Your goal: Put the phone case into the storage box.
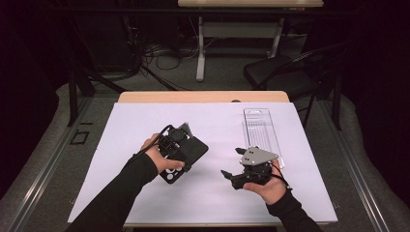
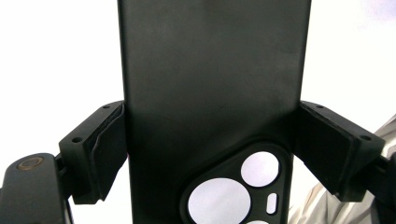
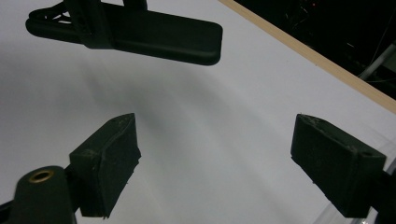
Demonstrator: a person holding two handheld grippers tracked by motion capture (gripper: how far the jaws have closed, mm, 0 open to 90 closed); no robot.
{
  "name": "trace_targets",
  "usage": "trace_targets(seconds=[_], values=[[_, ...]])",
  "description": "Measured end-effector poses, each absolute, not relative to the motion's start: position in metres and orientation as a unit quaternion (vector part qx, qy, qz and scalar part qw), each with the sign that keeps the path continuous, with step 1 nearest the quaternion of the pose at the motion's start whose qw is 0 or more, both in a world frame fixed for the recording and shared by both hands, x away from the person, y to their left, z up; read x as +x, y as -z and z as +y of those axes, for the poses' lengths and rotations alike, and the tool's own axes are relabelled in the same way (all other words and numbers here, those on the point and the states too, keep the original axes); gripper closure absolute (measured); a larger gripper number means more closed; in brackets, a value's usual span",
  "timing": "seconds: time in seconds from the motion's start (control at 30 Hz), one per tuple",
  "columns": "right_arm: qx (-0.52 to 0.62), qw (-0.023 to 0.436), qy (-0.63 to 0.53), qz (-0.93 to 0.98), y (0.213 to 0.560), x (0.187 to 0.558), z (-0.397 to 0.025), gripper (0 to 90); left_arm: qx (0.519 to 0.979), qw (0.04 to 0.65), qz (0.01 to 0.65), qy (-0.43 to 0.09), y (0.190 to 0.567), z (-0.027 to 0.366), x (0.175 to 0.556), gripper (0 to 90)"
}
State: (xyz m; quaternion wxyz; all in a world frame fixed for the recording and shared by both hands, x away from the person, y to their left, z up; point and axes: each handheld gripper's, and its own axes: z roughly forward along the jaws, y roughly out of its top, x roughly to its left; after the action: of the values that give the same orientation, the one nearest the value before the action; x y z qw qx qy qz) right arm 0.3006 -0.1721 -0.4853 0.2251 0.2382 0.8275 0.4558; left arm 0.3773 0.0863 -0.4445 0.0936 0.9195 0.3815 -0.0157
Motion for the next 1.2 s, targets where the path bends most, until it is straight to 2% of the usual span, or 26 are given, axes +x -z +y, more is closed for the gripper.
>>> trace_targets(seconds=[0.4,1.2], values=[[0.171,0.279,-0.427,0.843,0.475,0.319,-0.146,14.5,0.919,0.104,0.380,0.030,0.440,0.092,0.379,14.2],[0.041,0.349,-0.384,0.854,0.490,0.311,-0.133,17.4,0.925,0.089,0.363,0.065,0.442,0.083,0.384,14.3]])
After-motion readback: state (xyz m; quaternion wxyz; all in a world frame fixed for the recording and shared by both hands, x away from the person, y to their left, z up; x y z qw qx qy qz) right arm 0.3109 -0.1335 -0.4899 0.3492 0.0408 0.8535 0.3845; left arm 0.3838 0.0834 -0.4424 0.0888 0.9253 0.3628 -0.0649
